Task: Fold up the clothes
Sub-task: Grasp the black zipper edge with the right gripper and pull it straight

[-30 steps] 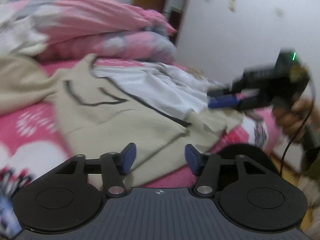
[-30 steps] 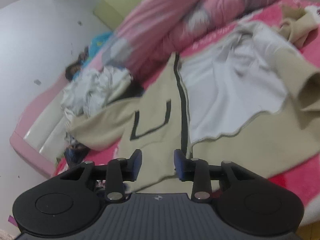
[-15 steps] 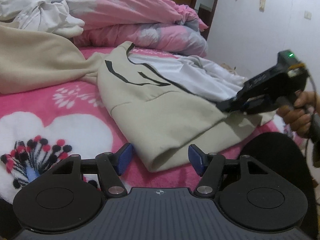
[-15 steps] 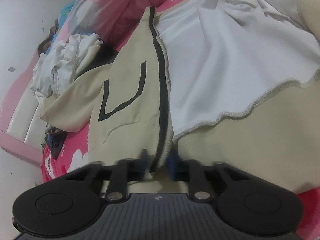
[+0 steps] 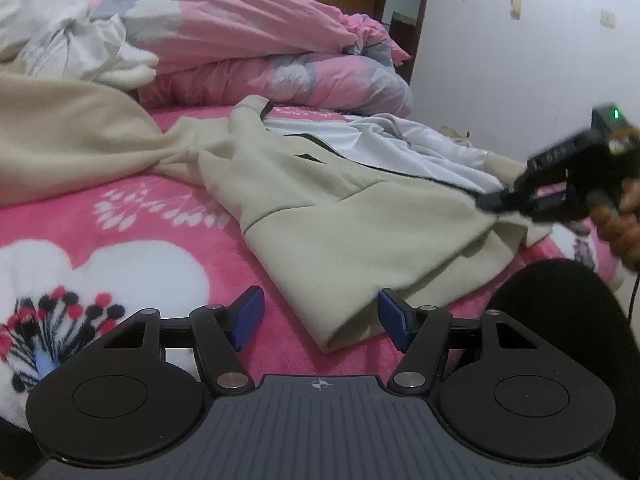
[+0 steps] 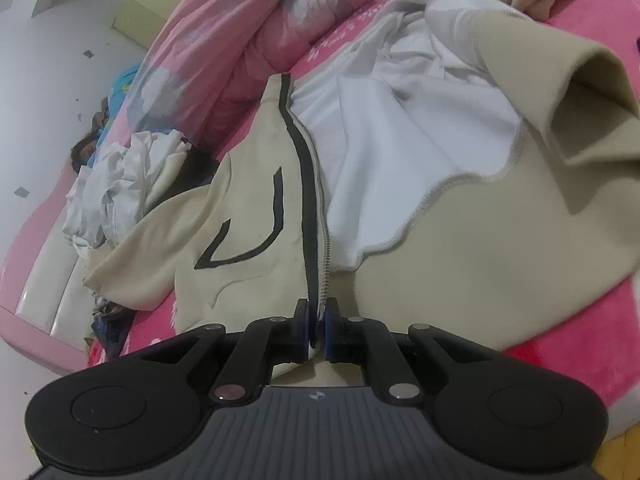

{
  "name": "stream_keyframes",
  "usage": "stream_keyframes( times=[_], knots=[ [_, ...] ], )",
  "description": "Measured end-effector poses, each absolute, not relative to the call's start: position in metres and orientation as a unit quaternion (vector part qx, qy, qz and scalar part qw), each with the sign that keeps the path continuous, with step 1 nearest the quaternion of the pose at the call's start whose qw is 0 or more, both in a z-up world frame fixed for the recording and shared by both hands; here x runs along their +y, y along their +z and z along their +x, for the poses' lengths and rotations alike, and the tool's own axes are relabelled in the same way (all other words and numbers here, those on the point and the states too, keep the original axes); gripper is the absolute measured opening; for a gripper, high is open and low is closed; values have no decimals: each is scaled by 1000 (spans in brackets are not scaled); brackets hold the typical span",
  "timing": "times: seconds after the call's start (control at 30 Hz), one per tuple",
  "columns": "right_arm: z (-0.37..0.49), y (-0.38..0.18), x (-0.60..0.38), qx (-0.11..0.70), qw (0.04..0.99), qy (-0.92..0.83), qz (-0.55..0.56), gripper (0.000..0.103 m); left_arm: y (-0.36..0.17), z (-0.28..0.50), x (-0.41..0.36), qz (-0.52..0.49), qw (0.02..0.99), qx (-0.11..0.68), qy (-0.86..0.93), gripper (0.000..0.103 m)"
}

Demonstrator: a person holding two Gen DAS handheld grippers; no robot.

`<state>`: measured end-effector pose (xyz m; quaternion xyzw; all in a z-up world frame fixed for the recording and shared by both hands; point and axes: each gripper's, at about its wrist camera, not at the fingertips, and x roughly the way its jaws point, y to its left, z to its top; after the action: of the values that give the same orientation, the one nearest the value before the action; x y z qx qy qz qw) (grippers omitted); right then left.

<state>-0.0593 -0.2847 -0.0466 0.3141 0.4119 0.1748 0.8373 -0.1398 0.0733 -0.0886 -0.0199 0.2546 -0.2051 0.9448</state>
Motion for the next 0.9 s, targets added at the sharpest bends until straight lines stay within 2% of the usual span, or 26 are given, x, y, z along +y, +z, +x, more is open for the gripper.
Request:
stream_keyframes(
  times=[0.1,0.33,0.43,0.6,0.83,0.9],
  knots=[
    [-57,-39,-299,390,843,171,329,6,-89,-143,67,-7,947,251,-201,61],
    [-57,-52,-296,412,835,164,325,6,-86,-140,75,-66,940,268,-200,44],
    [-62,-45,-305,393,840,161,339,6,-85,-138,79,-95,933,279,-207,44],
    [-63,-41,-309,381,840,160,352,6,-89,-142,68,-72,939,272,-198,47],
    [-63,-37,-314,365,838,172,368,6,-90,-141,68,-93,942,270,-176,45],
    [-62,-42,-316,370,832,172,376,6,-94,-145,60,-55,948,261,-171,45]
  ],
)
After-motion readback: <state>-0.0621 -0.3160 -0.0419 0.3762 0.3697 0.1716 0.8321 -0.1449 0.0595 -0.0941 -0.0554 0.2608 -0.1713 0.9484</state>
